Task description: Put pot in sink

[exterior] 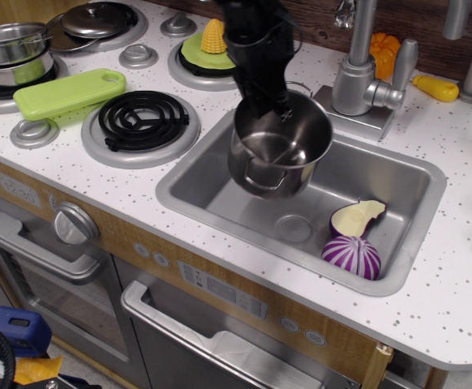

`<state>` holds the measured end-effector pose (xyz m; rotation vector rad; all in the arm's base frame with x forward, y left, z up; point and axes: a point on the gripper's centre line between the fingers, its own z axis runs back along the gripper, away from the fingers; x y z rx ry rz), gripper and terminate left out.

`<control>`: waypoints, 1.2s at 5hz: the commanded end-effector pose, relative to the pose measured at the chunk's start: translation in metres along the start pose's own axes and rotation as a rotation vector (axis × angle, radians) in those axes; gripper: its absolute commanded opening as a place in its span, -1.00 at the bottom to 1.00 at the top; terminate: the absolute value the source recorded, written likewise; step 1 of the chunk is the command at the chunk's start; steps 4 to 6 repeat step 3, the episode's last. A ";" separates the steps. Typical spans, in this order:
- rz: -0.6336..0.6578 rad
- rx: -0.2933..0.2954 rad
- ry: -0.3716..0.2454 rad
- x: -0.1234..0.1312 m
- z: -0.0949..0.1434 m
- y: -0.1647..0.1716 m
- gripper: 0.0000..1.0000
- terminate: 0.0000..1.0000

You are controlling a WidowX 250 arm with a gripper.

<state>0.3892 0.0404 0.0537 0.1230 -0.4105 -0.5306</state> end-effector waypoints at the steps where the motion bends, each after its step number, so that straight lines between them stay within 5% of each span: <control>1: 0.006 0.028 -0.168 0.004 0.004 0.002 1.00 -1.00; 2: 0.006 0.028 -0.168 0.004 0.004 0.002 1.00 -1.00; 3: 0.006 0.028 -0.168 0.004 0.004 0.002 1.00 1.00; 6: 0.006 0.028 -0.168 0.004 0.004 0.002 1.00 1.00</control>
